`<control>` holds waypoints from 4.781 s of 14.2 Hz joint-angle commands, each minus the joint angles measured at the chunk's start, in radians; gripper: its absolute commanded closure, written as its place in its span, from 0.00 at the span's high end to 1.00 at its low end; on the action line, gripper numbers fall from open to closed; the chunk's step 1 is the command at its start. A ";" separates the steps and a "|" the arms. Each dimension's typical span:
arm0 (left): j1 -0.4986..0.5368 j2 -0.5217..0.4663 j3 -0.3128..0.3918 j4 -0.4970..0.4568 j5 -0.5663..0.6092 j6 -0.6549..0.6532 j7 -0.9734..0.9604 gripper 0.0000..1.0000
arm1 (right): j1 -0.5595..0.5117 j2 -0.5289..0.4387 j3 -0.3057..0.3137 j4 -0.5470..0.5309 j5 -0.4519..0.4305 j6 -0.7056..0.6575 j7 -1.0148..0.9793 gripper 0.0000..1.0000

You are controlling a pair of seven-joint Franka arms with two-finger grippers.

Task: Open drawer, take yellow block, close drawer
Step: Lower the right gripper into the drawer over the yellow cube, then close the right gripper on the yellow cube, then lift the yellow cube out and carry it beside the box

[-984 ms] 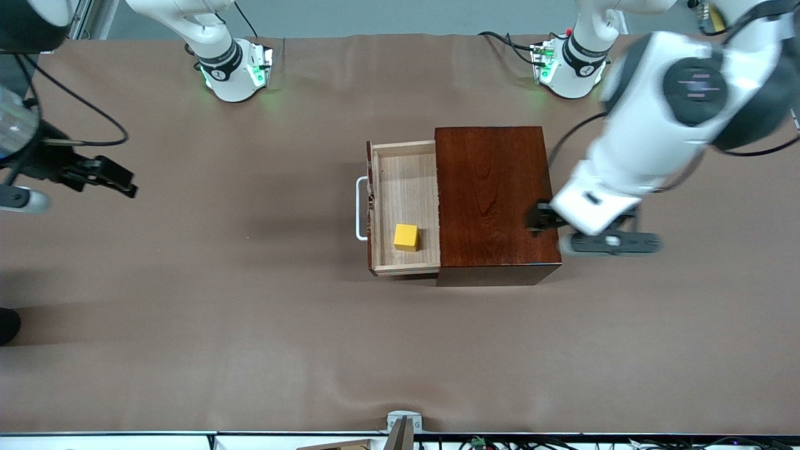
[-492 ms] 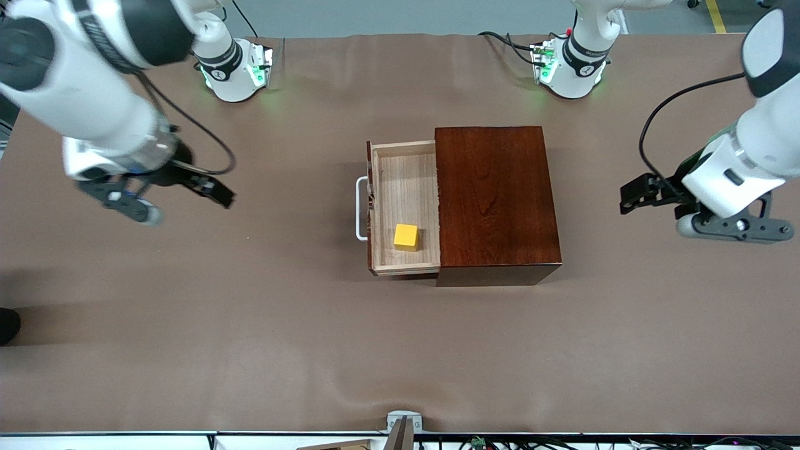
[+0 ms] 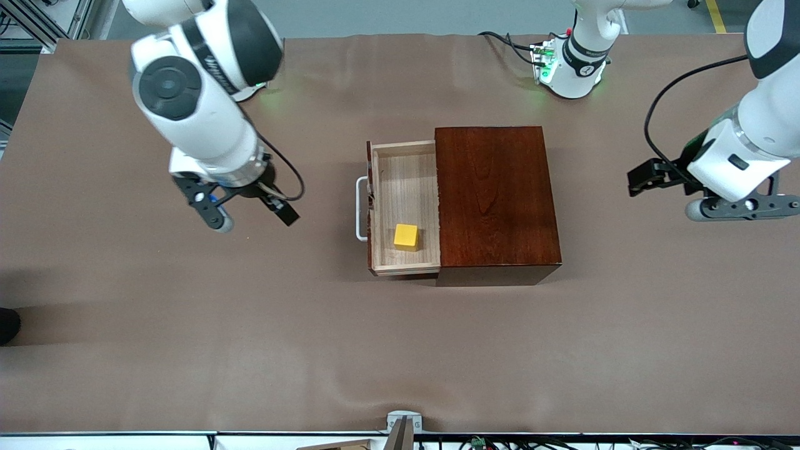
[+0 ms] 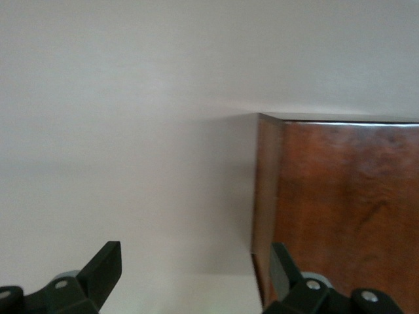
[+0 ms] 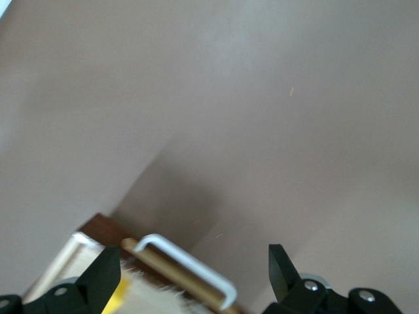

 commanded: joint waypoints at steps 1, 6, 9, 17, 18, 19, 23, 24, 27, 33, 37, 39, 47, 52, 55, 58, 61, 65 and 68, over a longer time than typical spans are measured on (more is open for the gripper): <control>0.010 -0.021 -0.004 -0.023 0.069 -0.008 -0.016 1.00 | 0.044 0.042 -0.009 0.045 0.035 0.057 0.233 1.00; 0.051 -0.019 -0.016 -0.020 0.058 -0.016 -0.044 1.00 | 0.150 0.191 -0.010 0.201 0.030 0.088 0.585 1.00; 0.066 -0.018 -0.008 -0.019 0.057 -0.014 -0.076 1.00 | 0.210 0.264 -0.015 0.267 0.019 0.095 0.723 1.00; 0.079 0.001 -0.013 -0.019 0.015 0.013 -0.078 1.00 | 0.236 0.390 -0.016 0.289 0.015 0.195 0.785 1.00; 0.074 0.001 -0.016 -0.019 0.017 0.013 -0.087 1.00 | 0.236 0.404 -0.016 0.289 0.007 0.207 0.786 1.00; 0.074 0.001 -0.017 -0.019 0.015 0.015 -0.096 1.00 | 0.236 0.416 -0.016 0.289 -0.001 0.227 0.789 1.00; 0.075 0.001 -0.017 -0.019 0.009 0.013 -0.099 1.00 | 0.238 0.453 -0.016 0.286 -0.004 0.267 0.790 1.00; 0.075 -0.001 -0.017 -0.019 0.010 0.013 -0.099 1.00 | 0.236 0.458 -0.016 0.283 -0.004 0.270 0.790 1.00; 0.075 -0.001 -0.017 -0.019 0.010 0.013 -0.099 1.00 | 0.238 0.467 -0.015 0.281 -0.001 0.273 0.790 1.00; 0.074 -0.002 -0.017 -0.019 0.010 0.013 -0.099 1.00 | 0.248 0.498 -0.015 0.281 0.002 0.299 0.806 1.00; 0.079 -0.002 -0.016 -0.019 0.010 0.013 -0.099 1.00 | 0.248 0.499 -0.013 0.281 0.010 0.299 0.806 0.59; 0.079 -0.002 -0.016 -0.019 0.010 0.013 -0.099 1.00 | 0.247 0.496 -0.013 0.283 0.010 0.298 0.808 0.18; 0.082 -0.002 -0.016 -0.019 0.012 0.013 -0.099 1.00 | 0.201 0.394 -0.004 0.361 0.024 0.091 0.764 0.09; 0.082 -0.002 -0.016 -0.019 0.010 0.013 -0.099 1.00 | 0.069 0.219 -0.013 0.350 0.099 -0.123 0.289 0.06; 0.083 -0.002 -0.016 -0.019 0.010 0.013 -0.099 1.00 | -0.027 0.147 -0.019 0.313 0.075 -0.246 -0.058 0.01; 0.083 -0.002 -0.016 -0.019 0.012 0.013 -0.099 1.00 | -0.171 0.043 -0.019 0.203 0.044 -0.262 -0.419 0.00; 0.083 -0.002 -0.016 -0.019 0.010 0.013 -0.099 1.00 | -0.288 -0.016 -0.019 0.129 -0.022 -0.254 -0.765 0.00; 0.083 -0.002 -0.016 -0.019 0.011 0.013 -0.099 1.00 | -0.464 -0.028 -0.019 0.053 -0.044 -0.166 -1.164 0.00; 0.083 -0.002 -0.016 -0.019 0.012 0.013 -0.099 1.00 | -0.586 0.001 -0.019 0.013 -0.045 -0.017 -1.387 0.00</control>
